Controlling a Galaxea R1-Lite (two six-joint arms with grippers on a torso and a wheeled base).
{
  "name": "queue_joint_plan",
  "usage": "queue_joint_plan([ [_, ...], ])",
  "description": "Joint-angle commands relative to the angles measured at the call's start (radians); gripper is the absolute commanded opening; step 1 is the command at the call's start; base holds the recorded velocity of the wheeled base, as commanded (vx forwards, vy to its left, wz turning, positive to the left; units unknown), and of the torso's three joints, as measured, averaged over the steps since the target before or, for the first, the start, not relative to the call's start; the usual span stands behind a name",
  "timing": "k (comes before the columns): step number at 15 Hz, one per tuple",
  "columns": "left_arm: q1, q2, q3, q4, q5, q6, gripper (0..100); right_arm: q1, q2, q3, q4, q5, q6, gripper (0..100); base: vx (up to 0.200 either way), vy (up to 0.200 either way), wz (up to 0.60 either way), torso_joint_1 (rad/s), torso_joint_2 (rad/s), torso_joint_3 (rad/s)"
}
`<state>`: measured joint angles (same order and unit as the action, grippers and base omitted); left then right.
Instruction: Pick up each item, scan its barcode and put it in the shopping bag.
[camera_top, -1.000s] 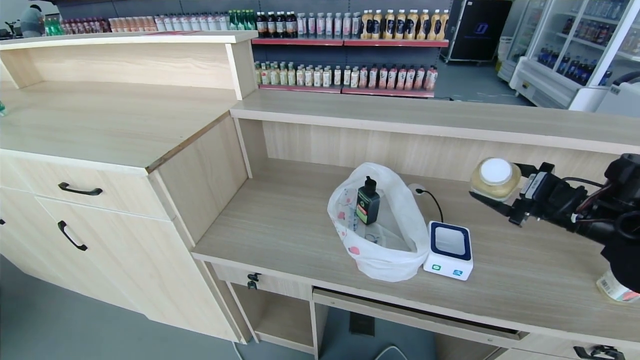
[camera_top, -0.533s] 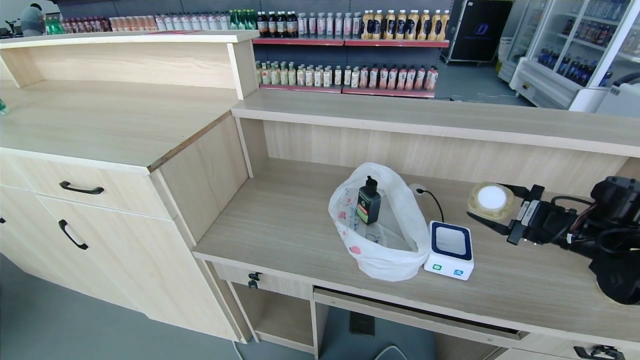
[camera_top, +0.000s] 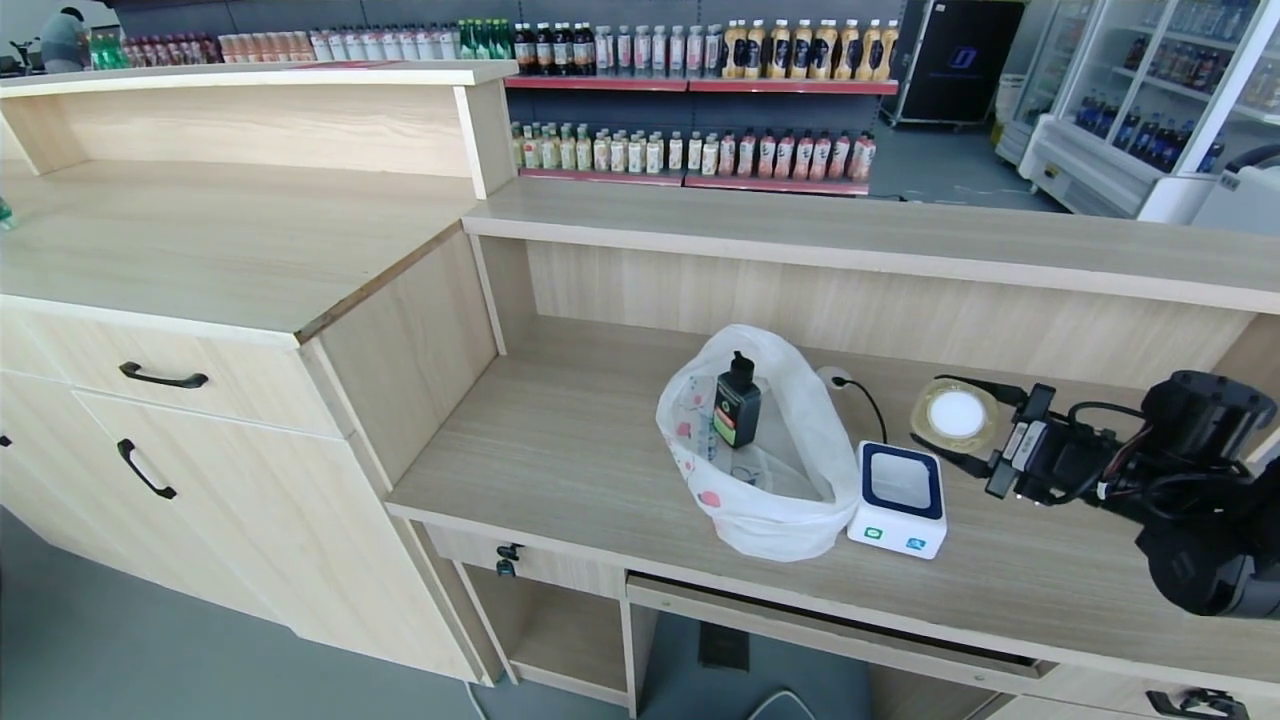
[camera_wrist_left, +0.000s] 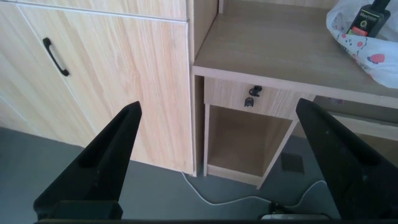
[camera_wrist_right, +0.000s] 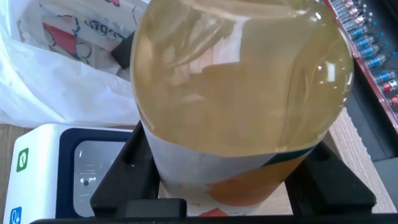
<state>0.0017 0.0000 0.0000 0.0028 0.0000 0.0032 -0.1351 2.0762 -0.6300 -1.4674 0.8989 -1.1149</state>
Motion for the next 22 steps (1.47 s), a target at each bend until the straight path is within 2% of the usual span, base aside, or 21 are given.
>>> queue_joint_plan([
  [1, 0.000, 0.002, 0.000, -0.001, 0.000, 0.000, 100, 0.003, 0.041, -0.002, -0.016, 0.000, 0.000, 0, 0.000, 0.000, 0.00, 0.000, 0.00, 0.000],
  [11, 0.000, 0.002, 0.000, -0.001, 0.000, 0.000, 100, 0.019, 0.116, -0.027, -0.074, -0.002, 0.000, 0, 0.000, 0.000, 0.00, 0.000, 0.00, 0.000],
  [22, 0.000, 0.002, 0.000, -0.001, 0.000, 0.000, 100, 0.081, 0.177, -0.082, -0.103, -0.002, 0.001, 0, 0.000, 0.000, 0.00, 0.000, 0.00, 0.000],
])
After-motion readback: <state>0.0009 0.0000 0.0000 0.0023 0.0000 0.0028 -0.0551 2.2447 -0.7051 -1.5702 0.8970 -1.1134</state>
